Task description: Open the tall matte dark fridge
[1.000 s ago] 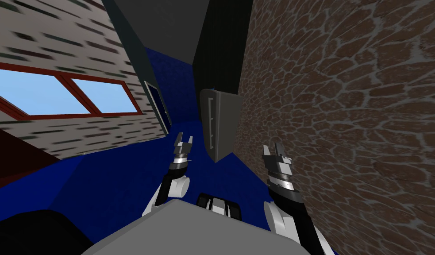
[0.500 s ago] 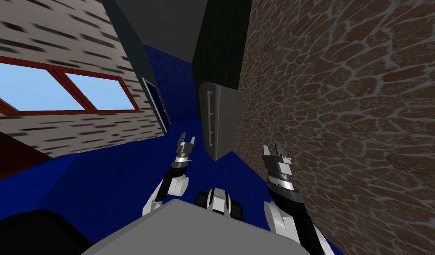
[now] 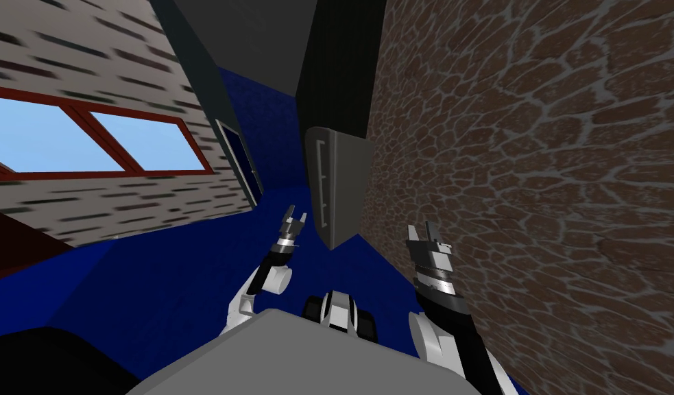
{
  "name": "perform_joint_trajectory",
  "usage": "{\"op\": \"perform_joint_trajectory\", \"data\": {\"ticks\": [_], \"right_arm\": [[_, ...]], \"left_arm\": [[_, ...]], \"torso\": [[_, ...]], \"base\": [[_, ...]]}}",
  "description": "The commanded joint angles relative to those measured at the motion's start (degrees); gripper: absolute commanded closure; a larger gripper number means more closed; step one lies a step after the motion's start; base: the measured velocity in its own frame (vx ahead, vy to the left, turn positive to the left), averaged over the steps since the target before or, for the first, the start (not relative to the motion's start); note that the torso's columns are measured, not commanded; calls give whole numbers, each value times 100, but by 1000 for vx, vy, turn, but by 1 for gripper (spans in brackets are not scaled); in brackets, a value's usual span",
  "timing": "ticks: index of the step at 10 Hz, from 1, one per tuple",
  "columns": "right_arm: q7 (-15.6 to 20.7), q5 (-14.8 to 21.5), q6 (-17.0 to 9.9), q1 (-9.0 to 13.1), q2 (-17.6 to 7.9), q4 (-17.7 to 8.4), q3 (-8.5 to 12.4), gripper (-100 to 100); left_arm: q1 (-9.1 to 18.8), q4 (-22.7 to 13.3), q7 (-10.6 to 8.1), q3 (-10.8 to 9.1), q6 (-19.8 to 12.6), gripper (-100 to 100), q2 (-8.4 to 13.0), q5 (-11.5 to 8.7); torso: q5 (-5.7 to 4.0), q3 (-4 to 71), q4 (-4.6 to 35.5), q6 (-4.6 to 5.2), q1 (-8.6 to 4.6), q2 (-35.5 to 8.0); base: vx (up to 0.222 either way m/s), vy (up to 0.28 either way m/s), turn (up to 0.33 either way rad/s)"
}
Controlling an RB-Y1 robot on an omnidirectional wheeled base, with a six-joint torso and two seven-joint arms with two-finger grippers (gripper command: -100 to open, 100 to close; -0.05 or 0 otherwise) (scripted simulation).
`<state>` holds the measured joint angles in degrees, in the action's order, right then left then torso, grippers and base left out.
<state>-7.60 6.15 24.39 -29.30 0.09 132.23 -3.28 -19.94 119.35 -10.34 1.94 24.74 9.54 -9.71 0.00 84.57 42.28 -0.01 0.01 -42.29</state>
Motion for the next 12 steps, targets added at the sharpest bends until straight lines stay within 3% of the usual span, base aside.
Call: {"op": "perform_joint_trajectory", "data": {"ticks": [1, 2, 4, 5, 7, 8, 9, 10, 11, 12], "right_arm": [[0, 0, 0, 0, 0, 0, 0, 0], [0, 0, 0, 0, 0, 0, 0, 0], [0, 0, 0, 0, 0, 0, 0, 0], [0, 0, 0, 0, 0, 0, 0, 0], [0, 0, 0, 0, 0, 0, 0, 0], [0, 0, 0, 0, 0, 0, 0, 0], [0, 0, 0, 0, 0, 0, 0, 0], [0, 0, 0, 0, 0, 0, 0, 0], [0, 0, 0, 0, 0, 0, 0, 0], [0, 0, 0, 0, 0, 0, 0, 0]], "left_arm": [[376, -414, -279, -24, -277, -100, 437, -322], [376, -431, -279, -24, -277, -100, 489, -322], [817, -864, -565, -48, -588, -100, 896, -660], [817, -902, -565, -48, -588, -100, 921, -660], [1195, -1291, -874, -72, -926, -100, 1302, -1026], [1295, -1410, -874, -72, -926, -100, 1365, -1027], [1516, -1590, -1034, -85, -1102, -100, 1590, -1217], [1541, -1674, -1034, -85, -1102, -100, 1590, -1217], [1784, -1901, -1196, -98, -1279, -100, 1815, -1409], [1789, -1941, -1196, -98, -1279, -100, 1815, -1409]], "torso": [[2, -3, 2, 1, 3, -4], [0, 0, 0, 1, -3, 1], [0, 3, -1, 2, -3, 5], [-2, 4, -2, 1, -9, 7], [1, -4, 2, 1, 1, -4], [-1, 2, 0, 2, -8, 5], [1, 1, 0, 0, 3, 1], [2, 0, 0, 2, 3, 1], [2, -3, 1, 0, 3, -4], [-1, -2, 1, 2, -5, -1]], "base": [[45, -75, -26], [52, -61, -8], [59, -83, -26], [45, -70, -8], [55, -89, -27], [54, -73, -8], [52, -71, -19], [44, -67, -16], [46, -86, -24], [38, -66, -9]]}}
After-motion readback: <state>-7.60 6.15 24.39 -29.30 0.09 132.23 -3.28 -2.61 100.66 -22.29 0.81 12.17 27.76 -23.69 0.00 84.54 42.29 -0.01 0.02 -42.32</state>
